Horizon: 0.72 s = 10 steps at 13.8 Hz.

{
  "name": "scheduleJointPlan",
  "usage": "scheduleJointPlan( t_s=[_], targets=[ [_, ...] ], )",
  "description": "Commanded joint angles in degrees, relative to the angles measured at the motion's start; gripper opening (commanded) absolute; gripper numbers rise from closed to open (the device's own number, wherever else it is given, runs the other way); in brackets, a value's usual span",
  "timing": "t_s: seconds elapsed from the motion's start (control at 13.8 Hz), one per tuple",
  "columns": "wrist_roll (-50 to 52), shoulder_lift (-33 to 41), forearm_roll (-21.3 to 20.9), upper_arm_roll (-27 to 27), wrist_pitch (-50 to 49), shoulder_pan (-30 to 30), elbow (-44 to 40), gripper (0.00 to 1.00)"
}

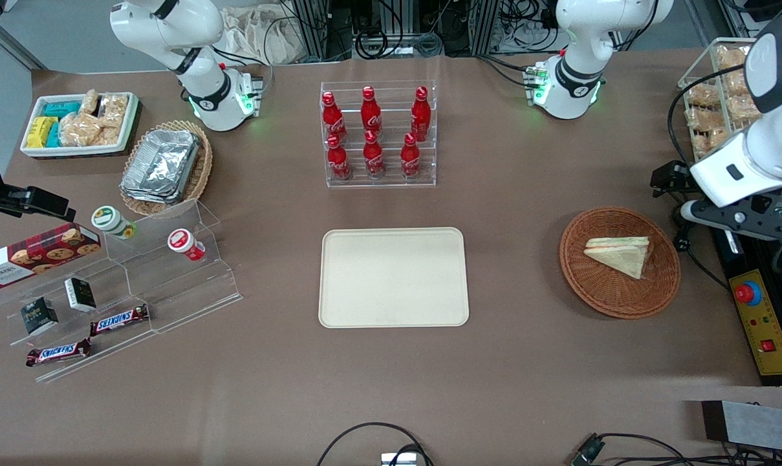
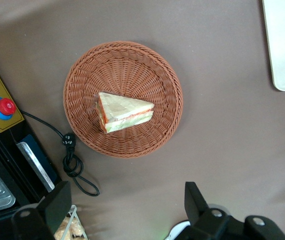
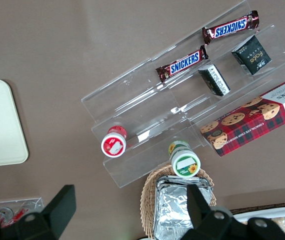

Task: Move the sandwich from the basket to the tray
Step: 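Lower the open left gripper over the wrapped sandwich in the basket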

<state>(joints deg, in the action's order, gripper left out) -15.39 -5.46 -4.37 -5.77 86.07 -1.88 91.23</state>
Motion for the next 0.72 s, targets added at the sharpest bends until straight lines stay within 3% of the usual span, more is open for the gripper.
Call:
scheduleJointPlan(
  t_s=[0.0,0.36,0.65],
  targets=[
    [0.0,-5.8,-0.5,-0.2,-4.5,-0.2,-8.0,1.00],
    [3.5,-6.9,-0.5,0.0,-4.6,-0.1,-7.7,1.00],
    [25.2,-4.6,-0.6,0.2,4.1,-0.9,2.7,1.00]
  ],
)
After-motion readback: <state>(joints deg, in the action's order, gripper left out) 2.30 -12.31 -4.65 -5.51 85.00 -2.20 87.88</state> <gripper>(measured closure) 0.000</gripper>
